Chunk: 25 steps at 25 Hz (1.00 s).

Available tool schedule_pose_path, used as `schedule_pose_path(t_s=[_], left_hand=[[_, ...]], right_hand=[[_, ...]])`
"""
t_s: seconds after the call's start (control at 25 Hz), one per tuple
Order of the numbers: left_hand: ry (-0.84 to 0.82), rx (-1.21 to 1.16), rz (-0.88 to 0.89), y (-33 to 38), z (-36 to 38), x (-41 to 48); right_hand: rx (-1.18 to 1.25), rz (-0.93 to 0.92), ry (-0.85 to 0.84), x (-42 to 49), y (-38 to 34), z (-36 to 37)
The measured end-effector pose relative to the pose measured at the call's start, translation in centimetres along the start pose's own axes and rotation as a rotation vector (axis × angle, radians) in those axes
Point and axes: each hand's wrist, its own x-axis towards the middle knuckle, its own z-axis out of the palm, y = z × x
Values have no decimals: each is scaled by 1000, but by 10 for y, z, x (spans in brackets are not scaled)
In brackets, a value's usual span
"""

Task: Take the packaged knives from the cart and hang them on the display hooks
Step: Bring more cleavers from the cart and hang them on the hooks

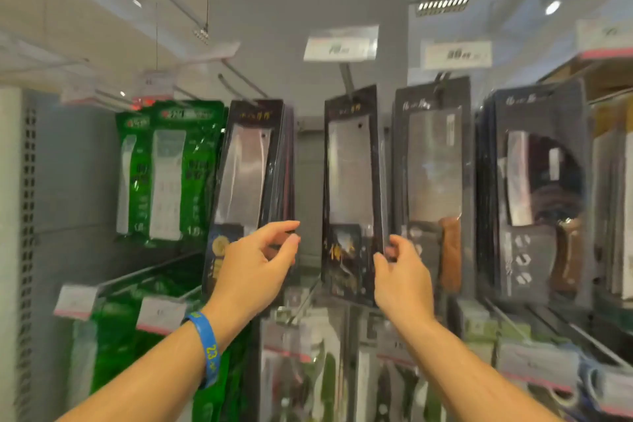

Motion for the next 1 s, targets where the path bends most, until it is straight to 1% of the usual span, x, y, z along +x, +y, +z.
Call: schedule_pose_path(t_s=[0.12, 0.16, 0.24, 0.36, 0.56, 0.68, 0.84, 1.0], left_hand=[[16, 32, -106, -31, -3, -17], [32, 50, -147, -40, -8, -18], [84, 93, -192, -55, -18, -11], [163, 188, -145, -71, -35, 8], [202, 278, -45, -89, -47, 43], [240, 226, -35, -104, -47, 68], [290, 21, -118, -116, -38, 97], [348, -84, -173, -114, -31, 122]], right_hand=[[-12, -112, 96, -19, 13, 10], [28, -157, 97, -24, 13, 17], [102, -207, 40, -29, 7, 36], [159, -252, -66, -26, -10, 70], [228, -283, -176, -6, -38, 113], [244, -282, -226, 15, -56, 131], [315, -241, -290, 37, -76, 145], [390, -198, -345, 58, -103, 147]])
